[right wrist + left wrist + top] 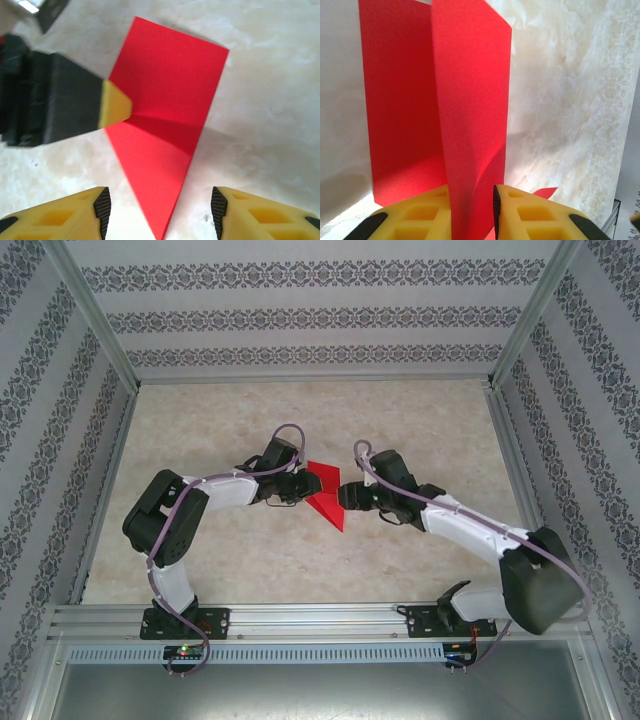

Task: Fold a paper plane with a square sheet of paper (fold left side to right side)
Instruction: Fourth fold the wing at the center of the table.

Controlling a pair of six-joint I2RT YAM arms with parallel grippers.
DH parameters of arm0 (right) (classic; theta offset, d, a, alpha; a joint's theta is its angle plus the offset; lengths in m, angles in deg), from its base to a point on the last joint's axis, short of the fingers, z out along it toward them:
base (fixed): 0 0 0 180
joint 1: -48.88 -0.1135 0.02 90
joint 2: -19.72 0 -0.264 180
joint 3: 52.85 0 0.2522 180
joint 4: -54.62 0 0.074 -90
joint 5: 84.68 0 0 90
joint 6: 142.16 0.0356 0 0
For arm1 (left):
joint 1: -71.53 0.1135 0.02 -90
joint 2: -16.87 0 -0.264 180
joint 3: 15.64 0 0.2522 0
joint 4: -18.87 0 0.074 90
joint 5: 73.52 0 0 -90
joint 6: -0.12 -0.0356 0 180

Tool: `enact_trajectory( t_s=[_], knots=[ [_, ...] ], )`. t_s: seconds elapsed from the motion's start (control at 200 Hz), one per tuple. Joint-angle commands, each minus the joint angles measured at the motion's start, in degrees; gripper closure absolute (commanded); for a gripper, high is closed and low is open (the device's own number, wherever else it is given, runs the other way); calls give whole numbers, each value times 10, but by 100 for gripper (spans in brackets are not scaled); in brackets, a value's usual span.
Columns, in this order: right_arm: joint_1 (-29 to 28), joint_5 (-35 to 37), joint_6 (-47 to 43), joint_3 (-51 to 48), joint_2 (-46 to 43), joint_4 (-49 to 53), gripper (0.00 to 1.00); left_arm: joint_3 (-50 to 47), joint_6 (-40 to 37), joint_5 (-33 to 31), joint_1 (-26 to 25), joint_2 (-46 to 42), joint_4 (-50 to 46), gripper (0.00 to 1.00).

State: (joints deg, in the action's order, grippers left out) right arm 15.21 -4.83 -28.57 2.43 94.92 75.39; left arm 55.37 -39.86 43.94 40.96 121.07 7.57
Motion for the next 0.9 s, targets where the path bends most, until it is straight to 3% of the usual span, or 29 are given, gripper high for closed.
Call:
enact_trajectory(
  t_s=[0.0,0.265,0.48,0.894],
  knots=[
    [-50,48,6,-32,-13,-3,43,12,10,8,-7,-21,19,74],
    [-111,117,13,3,79,-23,50,15,20,10,-9,-24,26,76],
    [-124,143,7,35,140,-23,51,20,27,12,-9,-25,21,76],
    [-132,161,9,39,173,-28,52,35,40,11,-11,-29,15,74]
  ],
)
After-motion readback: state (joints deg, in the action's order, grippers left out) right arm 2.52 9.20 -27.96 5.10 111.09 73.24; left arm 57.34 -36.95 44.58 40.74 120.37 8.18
